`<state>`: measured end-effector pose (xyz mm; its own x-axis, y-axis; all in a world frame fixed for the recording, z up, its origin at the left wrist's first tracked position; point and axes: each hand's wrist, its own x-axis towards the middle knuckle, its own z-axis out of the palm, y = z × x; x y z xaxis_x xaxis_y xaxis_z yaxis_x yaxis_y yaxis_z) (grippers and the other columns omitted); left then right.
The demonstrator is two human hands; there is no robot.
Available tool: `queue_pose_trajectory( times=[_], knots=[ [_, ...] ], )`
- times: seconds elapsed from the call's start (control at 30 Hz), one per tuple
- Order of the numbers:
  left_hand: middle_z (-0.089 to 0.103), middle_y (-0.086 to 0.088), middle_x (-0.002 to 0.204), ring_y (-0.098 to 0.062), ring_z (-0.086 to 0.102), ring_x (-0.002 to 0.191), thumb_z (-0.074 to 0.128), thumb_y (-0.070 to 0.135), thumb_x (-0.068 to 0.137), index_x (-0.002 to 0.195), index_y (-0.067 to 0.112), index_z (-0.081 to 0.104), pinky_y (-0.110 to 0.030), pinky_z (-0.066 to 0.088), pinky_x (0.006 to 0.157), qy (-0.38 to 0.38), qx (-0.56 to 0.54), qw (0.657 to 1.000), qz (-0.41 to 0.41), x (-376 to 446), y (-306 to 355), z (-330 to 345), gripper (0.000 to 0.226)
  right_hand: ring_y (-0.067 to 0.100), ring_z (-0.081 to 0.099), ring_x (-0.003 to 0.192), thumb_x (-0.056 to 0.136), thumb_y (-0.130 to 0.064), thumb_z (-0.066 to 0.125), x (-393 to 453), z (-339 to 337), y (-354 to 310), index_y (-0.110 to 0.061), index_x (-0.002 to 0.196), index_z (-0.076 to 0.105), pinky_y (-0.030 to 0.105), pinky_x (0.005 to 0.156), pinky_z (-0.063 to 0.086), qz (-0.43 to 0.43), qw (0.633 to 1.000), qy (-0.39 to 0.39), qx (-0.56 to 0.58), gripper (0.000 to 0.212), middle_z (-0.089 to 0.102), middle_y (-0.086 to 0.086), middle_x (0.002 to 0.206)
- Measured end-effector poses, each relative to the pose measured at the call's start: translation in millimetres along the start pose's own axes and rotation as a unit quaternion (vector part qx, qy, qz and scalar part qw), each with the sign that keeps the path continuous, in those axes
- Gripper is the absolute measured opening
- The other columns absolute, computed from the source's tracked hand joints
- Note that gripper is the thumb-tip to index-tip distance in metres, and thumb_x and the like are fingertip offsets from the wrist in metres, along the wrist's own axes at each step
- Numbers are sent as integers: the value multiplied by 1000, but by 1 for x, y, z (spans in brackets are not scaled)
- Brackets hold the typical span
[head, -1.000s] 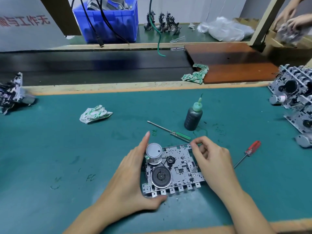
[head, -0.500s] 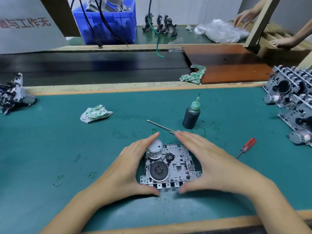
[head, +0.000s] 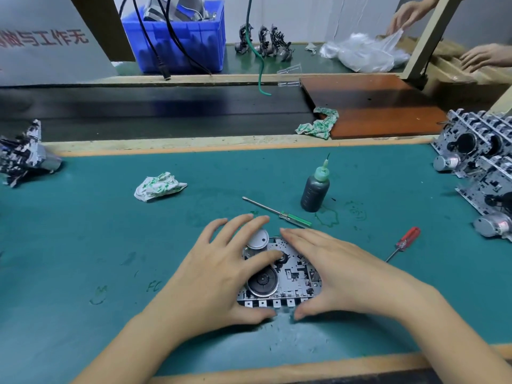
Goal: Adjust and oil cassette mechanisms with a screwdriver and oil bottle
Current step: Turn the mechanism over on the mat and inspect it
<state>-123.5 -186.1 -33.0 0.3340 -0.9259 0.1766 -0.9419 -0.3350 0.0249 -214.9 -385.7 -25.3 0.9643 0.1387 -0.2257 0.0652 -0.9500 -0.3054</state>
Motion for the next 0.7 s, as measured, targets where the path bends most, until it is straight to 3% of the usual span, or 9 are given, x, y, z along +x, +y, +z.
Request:
queue_pose_trajectory(
  times=[0.23, 0.3, 0.57, 0.7],
  knots=[
    [57, -8, 133, -26, 55, 121, 63, 73, 65, 117, 29, 67, -45, 43, 102, -17, 58, 998, 10, 1, 5, -1, 69, -5, 0, 138, 63, -71, 68, -1, 0, 0, -24, 152, 3, -2, 97, -7, 5, 1000, -7, 12, 119, 5, -17, 157],
    [57, -8, 134, -26, 55, 121, 64, 72, 67, 118, 27, 67, -45, 38, 102, -9, 64, 998, 10, -1, 6, 1, 68, -6, -1, 137, 64, -70, 67, -2, 1, 0, -24, 152, 3, -5, 93, -10, 2, 1000, -6, 15, 119, 5, -18, 156],
    [54, -9, 137, -25, 55, 122, 61, 68, 73, 113, 17, 70, -43, 34, 100, 20, 71, 997, 12, -4, 7, 7, 66, -7, -2, 136, 64, -71, 67, -1, 1, 0, -25, 152, 3, 6, 104, 2, 2, 1000, -3, 11, 119, 5, -18, 156],
    [51, -9, 139, -25, 52, 124, 55, 67, 76, 120, 19, 65, -41, 34, 102, 42, 23, 999, 11, -8, 7, 10, 65, -4, 4, 137, 59, -70, 71, 1, 0, 0, -26, 151, 3, 12, 107, 9, -2, 1000, -7, 2, 123, 10, -19, 153]
  ],
)
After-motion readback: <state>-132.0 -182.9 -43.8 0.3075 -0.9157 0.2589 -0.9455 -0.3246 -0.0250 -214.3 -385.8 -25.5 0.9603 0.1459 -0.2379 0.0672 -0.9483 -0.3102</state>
